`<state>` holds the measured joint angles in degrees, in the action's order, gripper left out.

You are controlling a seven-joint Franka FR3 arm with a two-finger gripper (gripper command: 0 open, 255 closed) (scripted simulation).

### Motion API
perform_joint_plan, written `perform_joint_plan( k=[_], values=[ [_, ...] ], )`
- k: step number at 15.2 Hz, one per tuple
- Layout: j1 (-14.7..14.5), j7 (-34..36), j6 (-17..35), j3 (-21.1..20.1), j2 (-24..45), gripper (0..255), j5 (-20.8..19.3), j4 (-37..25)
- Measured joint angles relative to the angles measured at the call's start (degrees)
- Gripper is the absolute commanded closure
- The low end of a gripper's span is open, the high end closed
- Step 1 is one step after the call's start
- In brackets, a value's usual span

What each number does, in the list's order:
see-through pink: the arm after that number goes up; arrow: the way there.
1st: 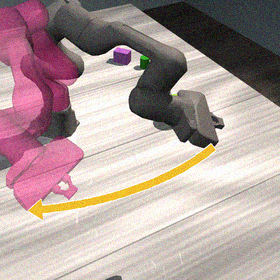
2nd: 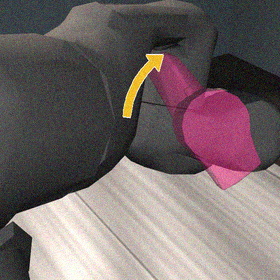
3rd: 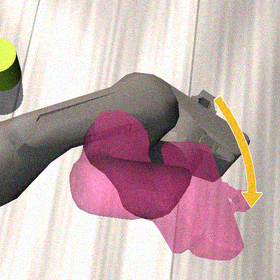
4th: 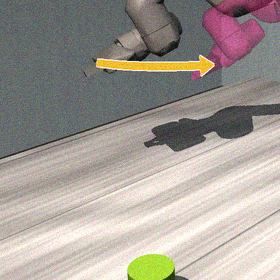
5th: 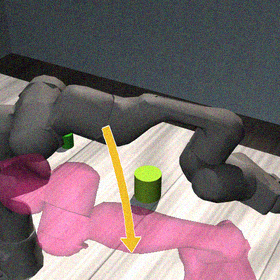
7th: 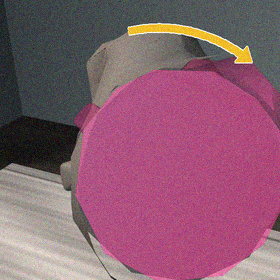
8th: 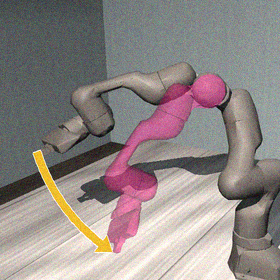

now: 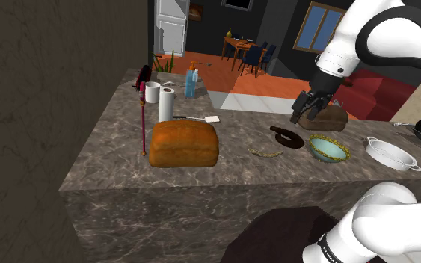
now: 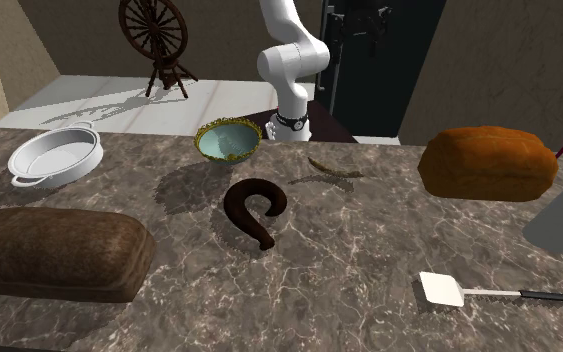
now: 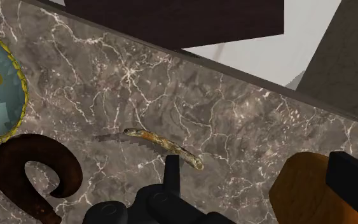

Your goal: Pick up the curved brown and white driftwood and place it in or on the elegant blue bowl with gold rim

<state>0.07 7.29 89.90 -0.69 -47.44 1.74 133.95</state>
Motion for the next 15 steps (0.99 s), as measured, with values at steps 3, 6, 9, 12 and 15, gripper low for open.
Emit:
perform_joint_plan(
  k=[3, 6, 9, 12, 15],
  values=[
    [-0.8, -3.6, 2.2, 1.4, 0.0, 0, -1.1, 2.2],
    [-2.6, -12.0, 6.6, 4.4, 0.8, 0, -3.5, 6.0],
    [-4.6, -20.6, 12.5, 7.5, 2.6, 0, -5.9, 10.2],
    [-6.3, -29.8, 18.5, 11.3, 5.8, 0, -8.6, 12.7],
    [-8.1, -38.5, 24.6, 14.7, 9.5, 0, -10.9, 14.8]
  ],
)
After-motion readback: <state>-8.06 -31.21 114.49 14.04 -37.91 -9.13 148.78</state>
